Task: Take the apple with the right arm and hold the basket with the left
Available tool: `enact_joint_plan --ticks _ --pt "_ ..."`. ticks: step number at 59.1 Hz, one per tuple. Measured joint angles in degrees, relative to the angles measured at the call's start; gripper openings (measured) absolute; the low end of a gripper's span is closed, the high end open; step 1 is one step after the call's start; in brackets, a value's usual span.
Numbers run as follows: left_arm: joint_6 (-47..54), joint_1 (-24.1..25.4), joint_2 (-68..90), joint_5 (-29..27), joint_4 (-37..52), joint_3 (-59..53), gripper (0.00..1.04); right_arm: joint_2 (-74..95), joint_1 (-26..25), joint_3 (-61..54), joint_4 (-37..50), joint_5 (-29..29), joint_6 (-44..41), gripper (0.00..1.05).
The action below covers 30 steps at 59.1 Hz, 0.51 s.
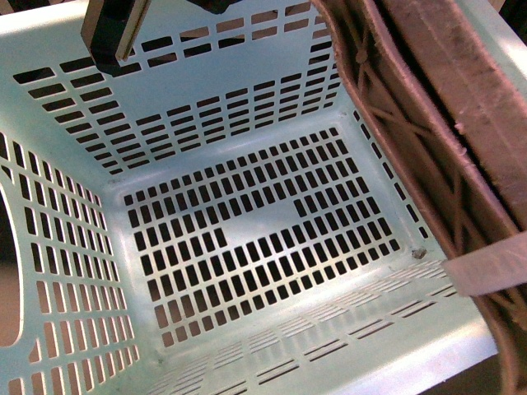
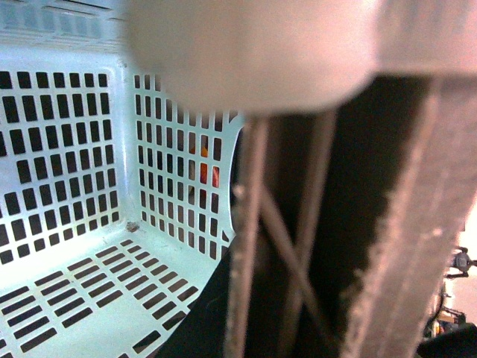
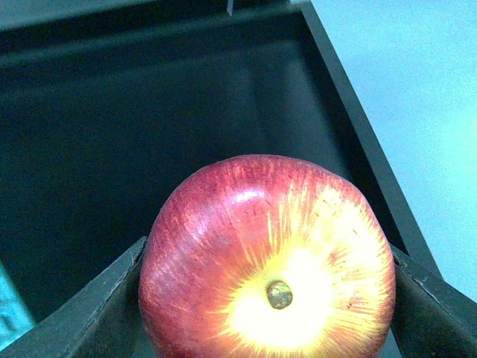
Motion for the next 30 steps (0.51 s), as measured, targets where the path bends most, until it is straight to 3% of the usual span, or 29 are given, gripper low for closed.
enact_joint_plan --ticks 6,14,16,18,24,30 --pt "0.0 0.0 0.0 0.0 0.0 0.0 0.15 -7.5 5.0 0.9 -3.3 1.5 3.6 0.79" --pt "0.0 0.0 0.0 0.0 0.0 0.0 0.15 -16.3 21.4 2.9 -5.6 9.2 9.9 0.79" --pt "0.0 0.0 0.0 0.0 0.0 0.0 0.15 -16.6 23.8 3.0 -5.6 10.3 10.4 0.79" --pt "0.0 0.0 0.0 0.0 0.0 0.0 0.15 -16.7 29.8 2.9 -5.6 13.0 11.8 0.79" --pt "0.0 0.0 0.0 0.0 0.0 0.0 0.15 -14.3 41.3 2.3 -3.5 17.1 13.9 0.79" --pt "0.0 0.0 0.0 0.0 0.0 0.0 0.15 -10.2 48.0 1.4 -0.4 19.5 14.1 0.79"
